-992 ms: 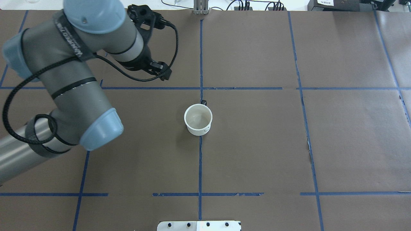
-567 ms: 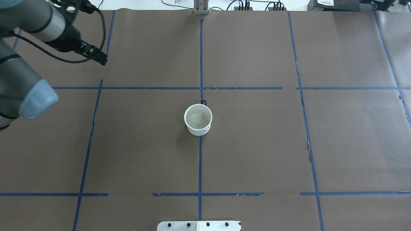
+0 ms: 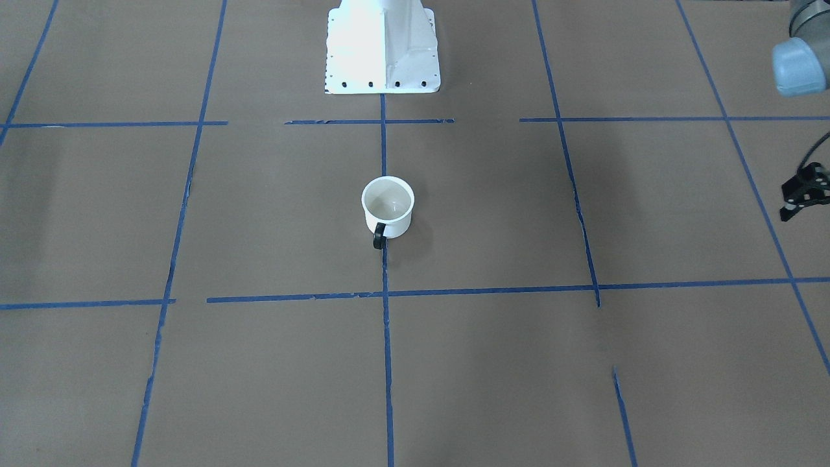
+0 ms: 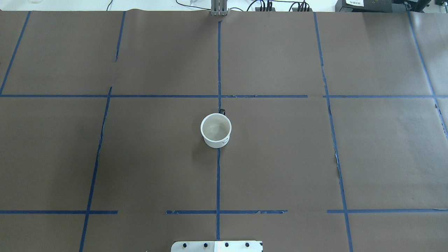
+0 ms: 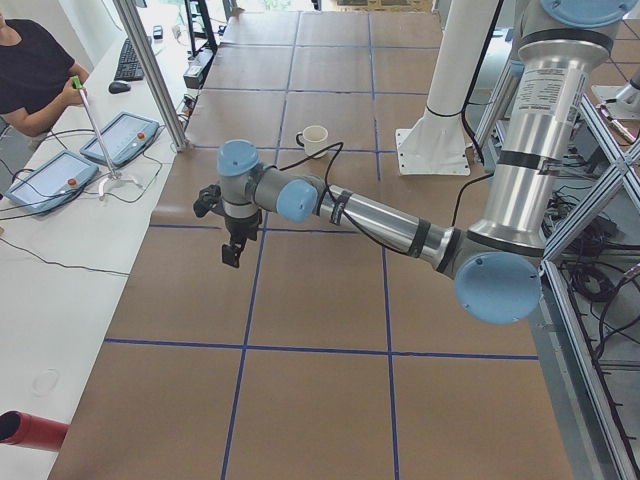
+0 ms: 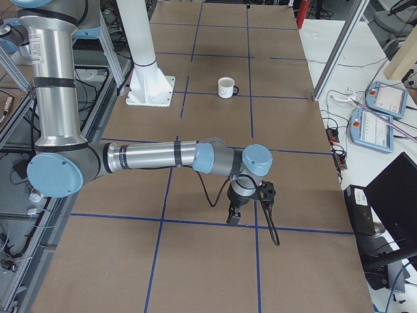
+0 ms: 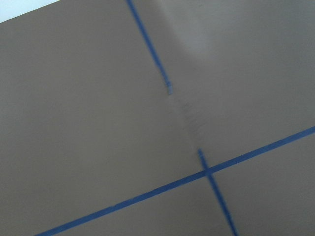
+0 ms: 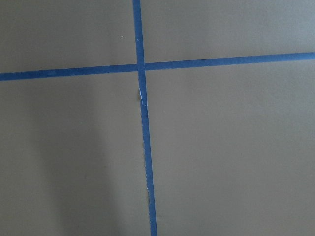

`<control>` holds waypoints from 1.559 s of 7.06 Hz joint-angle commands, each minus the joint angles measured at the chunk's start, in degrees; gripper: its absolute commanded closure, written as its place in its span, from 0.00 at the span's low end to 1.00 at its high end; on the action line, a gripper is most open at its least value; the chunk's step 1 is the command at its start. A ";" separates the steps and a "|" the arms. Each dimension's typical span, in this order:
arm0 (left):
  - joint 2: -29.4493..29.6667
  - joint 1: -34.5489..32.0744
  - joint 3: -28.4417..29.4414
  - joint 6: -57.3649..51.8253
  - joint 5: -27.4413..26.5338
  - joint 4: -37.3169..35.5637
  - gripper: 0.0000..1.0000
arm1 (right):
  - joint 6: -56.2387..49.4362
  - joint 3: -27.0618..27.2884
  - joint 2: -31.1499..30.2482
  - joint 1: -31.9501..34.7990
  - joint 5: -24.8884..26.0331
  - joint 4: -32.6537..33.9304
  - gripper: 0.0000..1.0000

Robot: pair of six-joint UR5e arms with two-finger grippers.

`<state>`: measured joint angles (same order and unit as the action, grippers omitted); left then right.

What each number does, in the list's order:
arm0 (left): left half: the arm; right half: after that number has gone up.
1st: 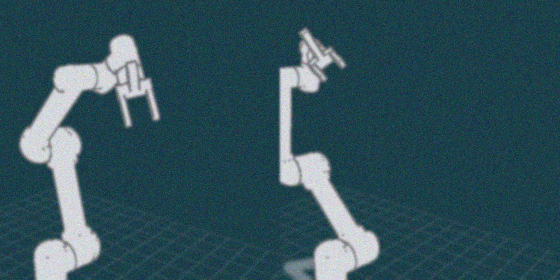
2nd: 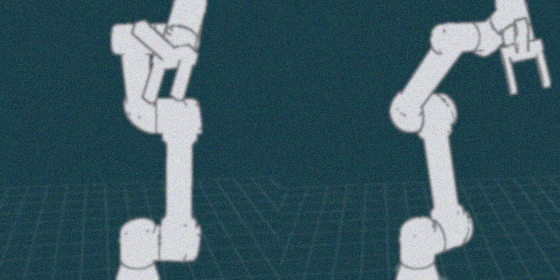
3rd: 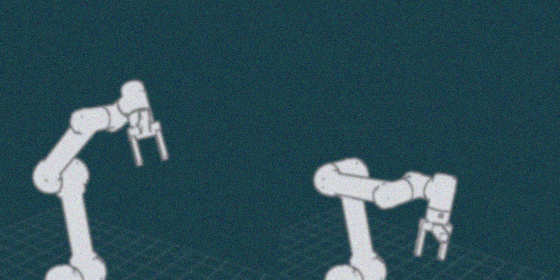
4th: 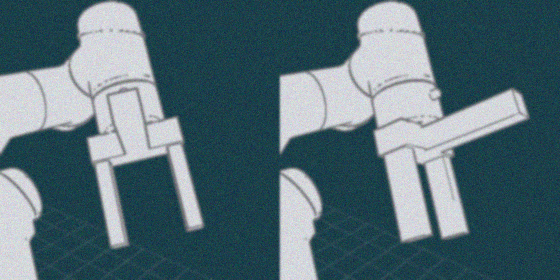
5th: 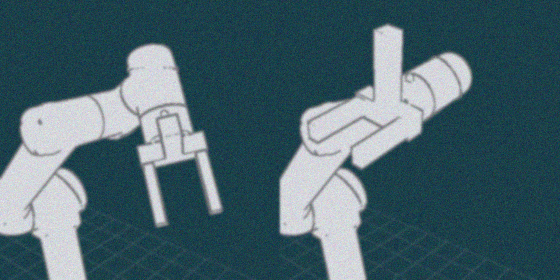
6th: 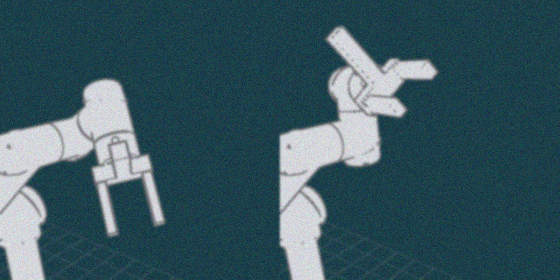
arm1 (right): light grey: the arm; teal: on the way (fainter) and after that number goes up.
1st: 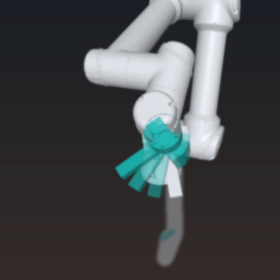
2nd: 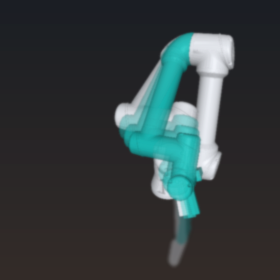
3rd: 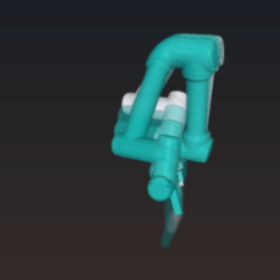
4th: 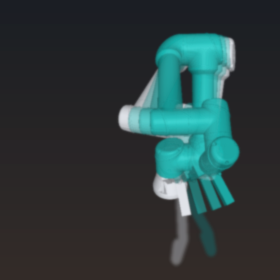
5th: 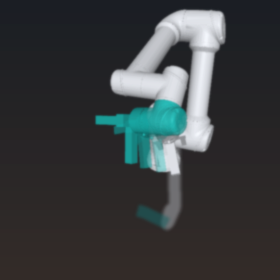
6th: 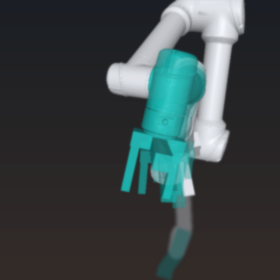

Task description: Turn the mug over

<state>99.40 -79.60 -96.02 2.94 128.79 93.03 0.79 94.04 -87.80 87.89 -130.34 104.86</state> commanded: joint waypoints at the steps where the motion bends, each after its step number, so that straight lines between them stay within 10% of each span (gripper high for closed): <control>1: -4.02 -7.82 4.43 -9.40 0.58 -1.27 0.00 | 0.00 0.00 0.00 0.00 0.00 0.00 0.00; 11: -7.73 -9.17 4.96 -10.42 4.01 -4.53 0.00 | 0.00 0.00 0.00 0.00 0.00 0.00 0.00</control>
<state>91.76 -88.81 -91.01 -7.54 132.79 88.53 0.79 94.04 -87.80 87.89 -130.34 104.85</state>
